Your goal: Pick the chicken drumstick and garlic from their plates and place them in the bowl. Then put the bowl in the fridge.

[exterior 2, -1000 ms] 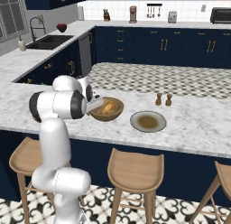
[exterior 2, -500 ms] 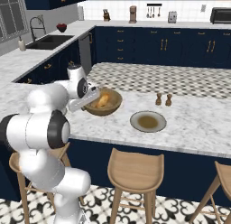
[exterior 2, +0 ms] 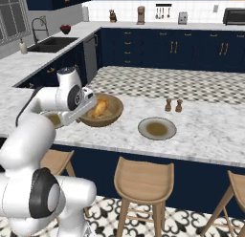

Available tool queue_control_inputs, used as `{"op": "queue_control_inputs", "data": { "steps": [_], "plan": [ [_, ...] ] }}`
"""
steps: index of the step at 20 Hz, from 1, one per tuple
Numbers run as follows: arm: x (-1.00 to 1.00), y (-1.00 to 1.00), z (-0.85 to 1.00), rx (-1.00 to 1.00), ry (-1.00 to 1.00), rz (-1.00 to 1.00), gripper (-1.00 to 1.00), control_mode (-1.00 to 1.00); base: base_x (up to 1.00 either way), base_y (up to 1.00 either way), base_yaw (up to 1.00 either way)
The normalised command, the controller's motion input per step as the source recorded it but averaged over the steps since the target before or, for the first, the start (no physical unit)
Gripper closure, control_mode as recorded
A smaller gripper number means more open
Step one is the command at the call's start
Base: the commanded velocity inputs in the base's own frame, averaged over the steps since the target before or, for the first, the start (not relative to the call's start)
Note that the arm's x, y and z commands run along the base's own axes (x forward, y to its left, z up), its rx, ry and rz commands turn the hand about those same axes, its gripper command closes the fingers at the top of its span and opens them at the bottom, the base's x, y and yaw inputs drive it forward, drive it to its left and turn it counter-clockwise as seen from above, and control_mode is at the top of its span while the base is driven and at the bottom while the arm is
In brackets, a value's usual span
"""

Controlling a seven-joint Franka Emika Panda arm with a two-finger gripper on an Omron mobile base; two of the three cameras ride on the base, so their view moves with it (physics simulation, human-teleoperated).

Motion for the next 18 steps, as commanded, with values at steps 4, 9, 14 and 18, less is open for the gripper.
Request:
{"op": "queue_control_inputs", "data": {
  "steps": [4, 9, 14, 18],
  "plan": [
    [-1.00, 0.02, 0.31, 0.00, 0.01, 0.07, 1.00, -1.00, 0.00, 0.00, 0.00],
    [-1.00, 0.01, 0.22, 0.00, 0.00, 0.06, 1.00, -1.00, 0.00, 0.00, 0.00],
    [-1.00, 0.00, 0.23, -0.04, 0.00, 0.02, 1.00, -1.00, 0.00, 0.00, 0.00],
    [-1.00, 0.02, 0.07, -0.03, 0.01, 0.00, 1.00, -1.00, 0.00, 0.00, 0.00]
  ]
}}
